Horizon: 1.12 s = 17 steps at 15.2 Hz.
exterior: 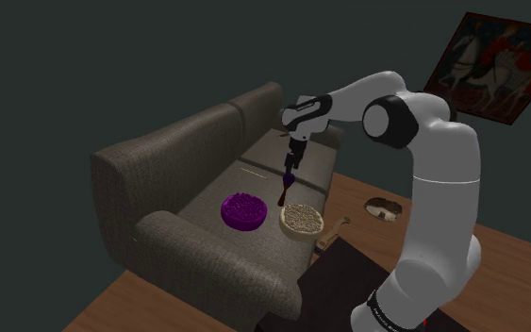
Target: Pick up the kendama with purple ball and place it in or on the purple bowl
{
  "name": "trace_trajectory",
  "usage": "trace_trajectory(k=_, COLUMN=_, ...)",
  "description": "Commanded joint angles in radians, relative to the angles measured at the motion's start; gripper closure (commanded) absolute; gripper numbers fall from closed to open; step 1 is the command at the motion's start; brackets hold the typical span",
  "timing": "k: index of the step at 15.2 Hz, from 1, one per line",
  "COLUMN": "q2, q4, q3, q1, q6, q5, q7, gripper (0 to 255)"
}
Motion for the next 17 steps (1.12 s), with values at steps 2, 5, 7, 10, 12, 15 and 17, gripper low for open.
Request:
trace_trajectory(k=2, q2=0.120, q4=0.138, q3=0.009, q1=-0.040, q6=-0.025, q5=0.027, q7=-0.031, gripper=0)
trace_trajectory(k=5, q2=0.134, q4=0.118, q3=0.013, q1=-0.040, q6=0.009, q5=0.032, q7=-0.034, gripper=0)
trace_trajectory(k=7, q2=0.145, q4=0.107, q3=0.015, q1=-0.041, q6=0.031, q5=0.036, q7=-0.037, gripper=0)
trace_trajectory(k=10, q2=0.159, q4=0.093, q3=0.018, q1=-0.041, q6=0.059, q5=0.041, q7=-0.040, gripper=0)
trace_trajectory(k=12, q2=0.159, q4=0.093, q3=0.019, q1=-0.041, q6=0.059, q5=0.041, q7=-0.040, gripper=0)
trace_trajectory(k=15, q2=0.159, q4=0.093, q3=0.019, q1=-0.041, q6=0.059, q5=0.041, q7=-0.040, gripper=0)
trace_trajectory(k=17, q2=0.159, q4=0.093, q3=0.019, q1=-0.041, q6=0.058, q5=0.041, q7=-0.040, gripper=0)
